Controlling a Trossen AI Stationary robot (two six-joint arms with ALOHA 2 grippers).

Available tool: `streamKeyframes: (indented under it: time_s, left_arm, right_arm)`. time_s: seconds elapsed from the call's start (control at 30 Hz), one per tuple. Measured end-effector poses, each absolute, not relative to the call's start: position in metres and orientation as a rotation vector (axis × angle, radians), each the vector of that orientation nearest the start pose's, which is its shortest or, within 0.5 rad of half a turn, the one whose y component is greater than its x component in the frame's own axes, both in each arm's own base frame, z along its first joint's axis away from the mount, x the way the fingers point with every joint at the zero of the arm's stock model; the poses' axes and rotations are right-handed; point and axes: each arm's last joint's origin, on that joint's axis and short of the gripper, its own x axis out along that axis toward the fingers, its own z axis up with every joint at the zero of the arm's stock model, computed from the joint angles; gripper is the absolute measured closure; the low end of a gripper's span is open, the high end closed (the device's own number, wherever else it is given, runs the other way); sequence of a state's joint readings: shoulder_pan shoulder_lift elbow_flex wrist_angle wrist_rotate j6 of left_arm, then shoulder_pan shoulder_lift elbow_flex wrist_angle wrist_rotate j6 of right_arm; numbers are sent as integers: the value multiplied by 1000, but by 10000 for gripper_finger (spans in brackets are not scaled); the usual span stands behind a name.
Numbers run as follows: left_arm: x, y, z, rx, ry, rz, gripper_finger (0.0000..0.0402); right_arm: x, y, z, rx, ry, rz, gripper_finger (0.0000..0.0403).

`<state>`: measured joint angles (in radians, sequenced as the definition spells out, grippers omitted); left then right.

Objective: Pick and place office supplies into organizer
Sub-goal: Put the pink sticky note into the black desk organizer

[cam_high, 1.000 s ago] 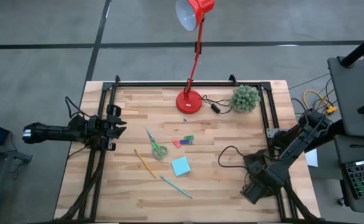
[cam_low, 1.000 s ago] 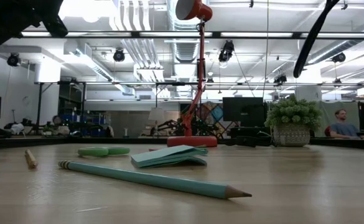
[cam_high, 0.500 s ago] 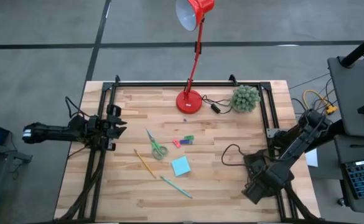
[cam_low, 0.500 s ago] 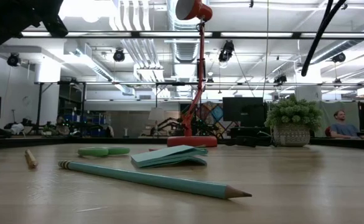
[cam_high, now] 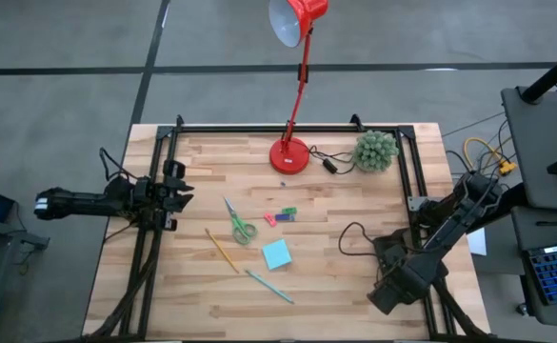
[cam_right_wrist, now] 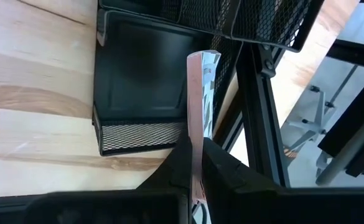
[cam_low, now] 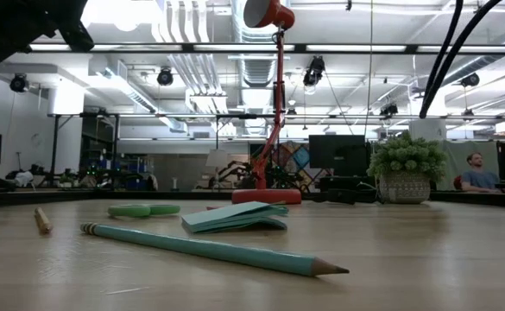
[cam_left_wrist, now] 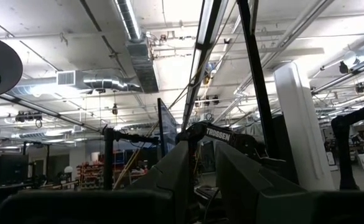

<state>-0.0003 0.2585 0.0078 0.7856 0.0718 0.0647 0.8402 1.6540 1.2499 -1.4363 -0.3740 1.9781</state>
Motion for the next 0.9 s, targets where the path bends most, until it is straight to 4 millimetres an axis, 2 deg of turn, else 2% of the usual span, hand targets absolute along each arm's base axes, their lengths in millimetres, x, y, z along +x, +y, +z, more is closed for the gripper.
streamKeyframes:
  time_s: [0.5,0.9]
  left_arm:
    - [100,-2,218,82,-536,-53,336]
    - [100,-2,218,82,-536,-53,336]
  right_arm:
    - [169,206,234,795,1832,-1125,385]
    - [169,206,234,798,1842,-1126,284]
